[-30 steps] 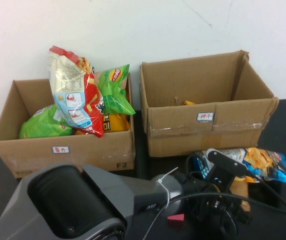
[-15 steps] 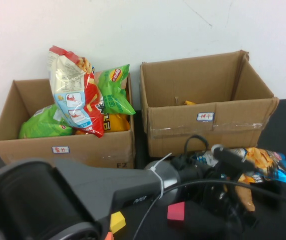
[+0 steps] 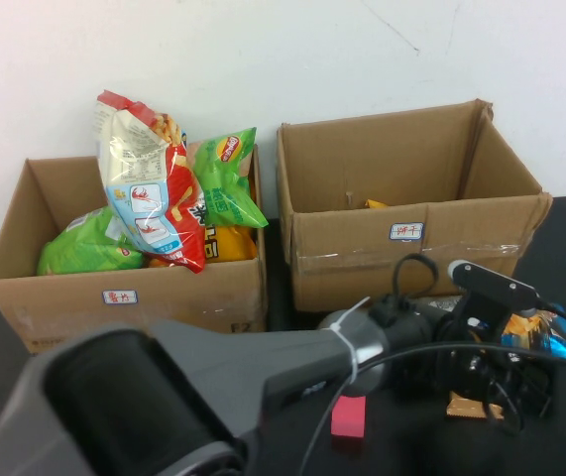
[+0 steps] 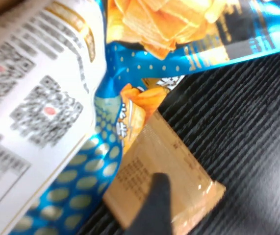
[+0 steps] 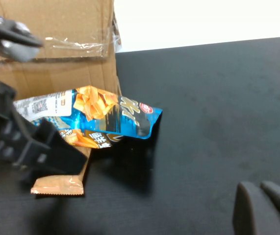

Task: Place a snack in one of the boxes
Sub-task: Pick up the biscuit

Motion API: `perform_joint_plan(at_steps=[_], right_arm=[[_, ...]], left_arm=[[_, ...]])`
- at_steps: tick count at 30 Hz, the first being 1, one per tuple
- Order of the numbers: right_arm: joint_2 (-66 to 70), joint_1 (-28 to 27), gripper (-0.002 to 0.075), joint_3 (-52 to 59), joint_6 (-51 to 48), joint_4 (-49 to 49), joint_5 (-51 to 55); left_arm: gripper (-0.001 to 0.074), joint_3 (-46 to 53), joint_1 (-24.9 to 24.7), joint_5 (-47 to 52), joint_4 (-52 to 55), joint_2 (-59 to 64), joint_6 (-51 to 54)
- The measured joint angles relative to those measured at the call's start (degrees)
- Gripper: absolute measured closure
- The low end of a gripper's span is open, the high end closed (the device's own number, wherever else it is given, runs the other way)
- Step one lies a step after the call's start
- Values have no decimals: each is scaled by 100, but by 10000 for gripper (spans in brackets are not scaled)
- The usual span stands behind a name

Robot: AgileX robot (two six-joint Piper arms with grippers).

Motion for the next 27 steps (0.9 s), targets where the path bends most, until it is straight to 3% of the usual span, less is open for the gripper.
perform_joint_plan(at_steps=[2,5,17,27], right_arm=[[0,0,727,0,0,0,0],[0,0,727,0,0,0,0],[0,0,727,0,0,0,0],[0,0,727,0,0,0,0]], left_arm=[[85,-293,0,142,0,203,-164],[53,-655,0,320,239,448,-612],[42,-983,10,1084,1728,698,-2012],[42,-1013,51,1043,2122,879,-2828]])
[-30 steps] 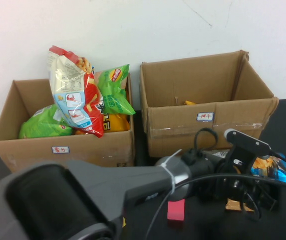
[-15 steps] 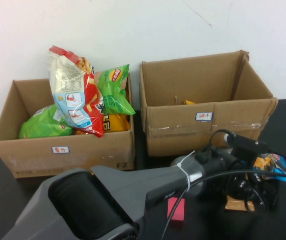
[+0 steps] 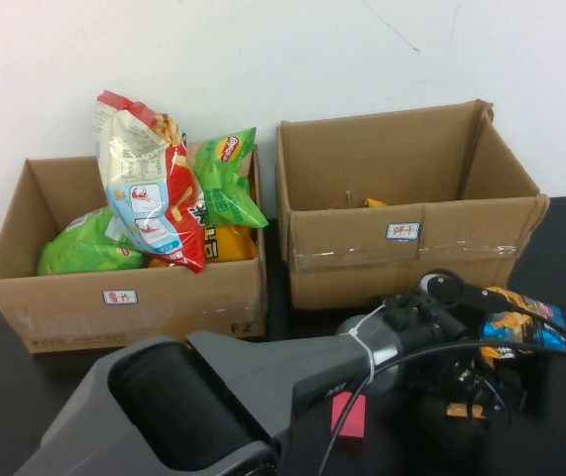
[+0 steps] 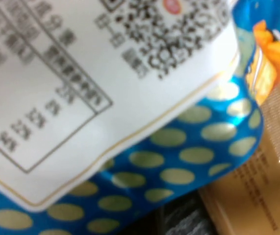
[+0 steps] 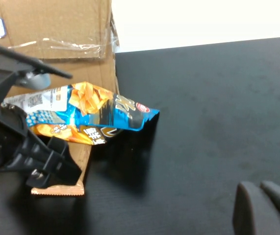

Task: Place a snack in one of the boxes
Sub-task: Pick up the biscuit

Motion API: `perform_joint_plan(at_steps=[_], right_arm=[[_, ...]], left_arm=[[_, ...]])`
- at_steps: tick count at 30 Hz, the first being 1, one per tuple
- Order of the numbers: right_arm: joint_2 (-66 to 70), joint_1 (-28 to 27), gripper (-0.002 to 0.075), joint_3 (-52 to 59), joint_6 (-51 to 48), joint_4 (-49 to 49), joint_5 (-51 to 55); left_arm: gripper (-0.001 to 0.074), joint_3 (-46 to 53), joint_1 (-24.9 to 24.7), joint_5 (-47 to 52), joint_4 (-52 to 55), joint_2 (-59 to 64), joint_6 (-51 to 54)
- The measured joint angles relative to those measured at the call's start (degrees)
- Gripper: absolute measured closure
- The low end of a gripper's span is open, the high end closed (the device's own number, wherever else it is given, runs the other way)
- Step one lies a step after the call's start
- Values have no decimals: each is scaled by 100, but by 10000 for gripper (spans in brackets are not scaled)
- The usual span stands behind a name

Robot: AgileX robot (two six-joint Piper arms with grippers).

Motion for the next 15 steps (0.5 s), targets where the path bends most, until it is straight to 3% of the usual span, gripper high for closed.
perform_joint_plan(at_steps=[9,11,15], right_arm=[[0,8,727,0,0,0,0],[0,8,727,0,0,0,0],[0,8,727,0,0,0,0]], left_arm=[[73,-19,-40,-293,-91,43,-95],[137,-19,-40,-265,-91,43,-95],[347,-19,-40,-176,-96,43,-108]])
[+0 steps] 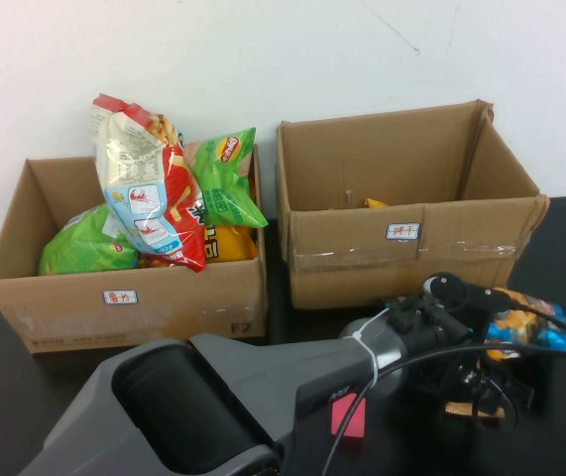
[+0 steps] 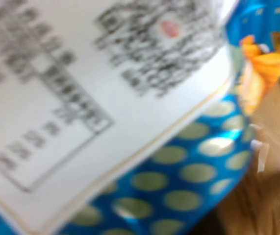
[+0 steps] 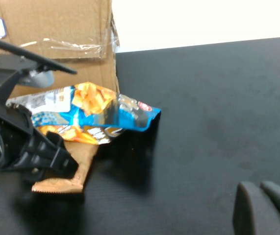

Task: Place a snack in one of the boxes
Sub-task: Pick up the biscuit

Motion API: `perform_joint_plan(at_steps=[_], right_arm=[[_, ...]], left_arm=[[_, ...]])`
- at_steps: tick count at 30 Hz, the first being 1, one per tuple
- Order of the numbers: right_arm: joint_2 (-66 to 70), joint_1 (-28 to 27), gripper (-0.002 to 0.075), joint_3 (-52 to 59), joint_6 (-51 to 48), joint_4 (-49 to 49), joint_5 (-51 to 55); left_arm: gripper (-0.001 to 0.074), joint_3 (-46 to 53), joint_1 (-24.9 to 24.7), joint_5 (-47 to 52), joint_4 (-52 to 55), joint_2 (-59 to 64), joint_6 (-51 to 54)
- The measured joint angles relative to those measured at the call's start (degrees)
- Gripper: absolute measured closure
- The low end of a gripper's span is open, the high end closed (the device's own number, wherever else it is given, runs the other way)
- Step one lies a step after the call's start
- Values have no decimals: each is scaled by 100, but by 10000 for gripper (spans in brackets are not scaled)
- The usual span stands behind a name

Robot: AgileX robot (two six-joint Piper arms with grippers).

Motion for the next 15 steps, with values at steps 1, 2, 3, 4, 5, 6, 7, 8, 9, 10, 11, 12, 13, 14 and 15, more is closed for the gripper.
perform_joint_plan(at_steps=[1,2,3,4,5,6,7,8,9,10,11,12,13,14,15], right_arm=[[0,0,727,0,0,0,0],[0,0,727,0,0,0,0],[0,0,727,0,0,0,0],[0,0,727,0,0,0,0],[0,0,727,0,0,0,0],[0,0,727,0,0,0,0],[0,0,727,0,0,0,0],[0,0,727,0,0,0,0],[0,0,727,0,0,0,0],[0,0,727,0,0,0,0],[0,0,727,0,0,0,0],[0,0,727,0,0,0,0],[0,0,727,0,0,0,0],[0,0,727,0,0,0,0],[0,0,727,0,0,0,0]], left_arm=[[407,-17,0,0,0,0,0],[471,-19,0,16,-9,0,0],[506,-43,0,33,-9,0,0],[509,-57,0,86,-9,-11,0],[509,-65,0,164,-13,-11,28],[509,-65,0,247,-35,-33,75],[509,-65,0,357,-48,-44,134],[509,-65,-9,508,-48,-70,209],[510,-65,-22,664,-48,-95,312],[510,-65,-46,830,-57,-139,465],[510,-65,-55,1031,-83,-167,609],[514,-65,-82,1230,-118,-198,806],[519,-65,-94,1378,-145,-241,1002],[533,-65,-119,1573,-200,-276,1201],[562,-65,-144,1771,-252,-305,1395]])
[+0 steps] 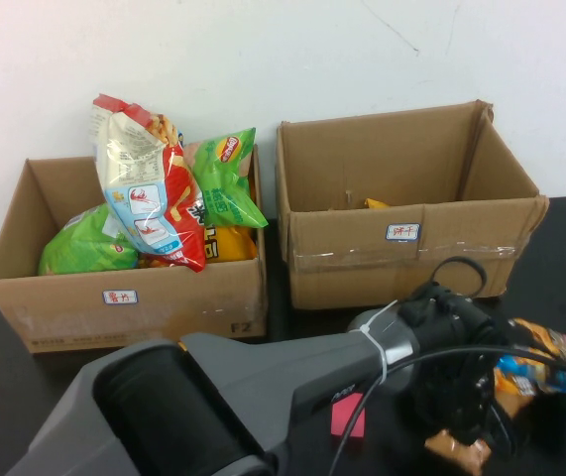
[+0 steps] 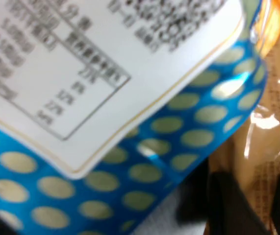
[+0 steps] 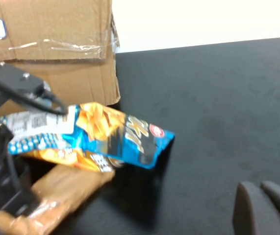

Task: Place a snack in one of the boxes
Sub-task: Pick up the biscuit

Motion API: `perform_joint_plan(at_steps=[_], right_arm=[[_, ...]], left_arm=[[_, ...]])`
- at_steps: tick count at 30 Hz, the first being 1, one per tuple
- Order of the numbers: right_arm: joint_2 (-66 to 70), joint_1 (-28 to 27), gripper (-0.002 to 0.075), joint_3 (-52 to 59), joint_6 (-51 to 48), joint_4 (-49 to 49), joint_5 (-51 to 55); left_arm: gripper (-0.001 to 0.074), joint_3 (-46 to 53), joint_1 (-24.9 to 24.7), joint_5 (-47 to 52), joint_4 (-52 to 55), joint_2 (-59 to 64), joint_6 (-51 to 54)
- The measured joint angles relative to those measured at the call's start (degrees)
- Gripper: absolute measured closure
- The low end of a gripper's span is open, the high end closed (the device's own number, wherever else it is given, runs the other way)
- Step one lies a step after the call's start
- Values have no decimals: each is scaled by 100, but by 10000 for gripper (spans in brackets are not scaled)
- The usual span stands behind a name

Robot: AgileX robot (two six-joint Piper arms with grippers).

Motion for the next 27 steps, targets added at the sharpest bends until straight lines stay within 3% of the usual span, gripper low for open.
perform_joint_plan(at_steps=[2,5,9,17,20,22,25,27], right_arm=[[0,0,727,0,0,0,0],[0,0,727,0,0,0,0],[0,0,727,0,0,0,0],[0,0,727,0,0,0,0],[0,0,727,0,0,0,0],[0,0,727,0,0,0,0],[0,0,727,0,0,0,0],[0,0,727,0,0,0,0]], left_arm=[[626,12,-36,333,-88,-86,338],[634,146,-100,776,-331,-228,847],[705,346,-153,1207,-626,-506,1403],[721,431,-245,1485,-853,-673,2365],[624,453,-373,1554,-1022,-673,2839],[491,453,-455,1590,-1169,-673,2945],[209,453,-534,1555,-1324,-673,2823],[112,453,-571,1389,-1322,-673,2594]])
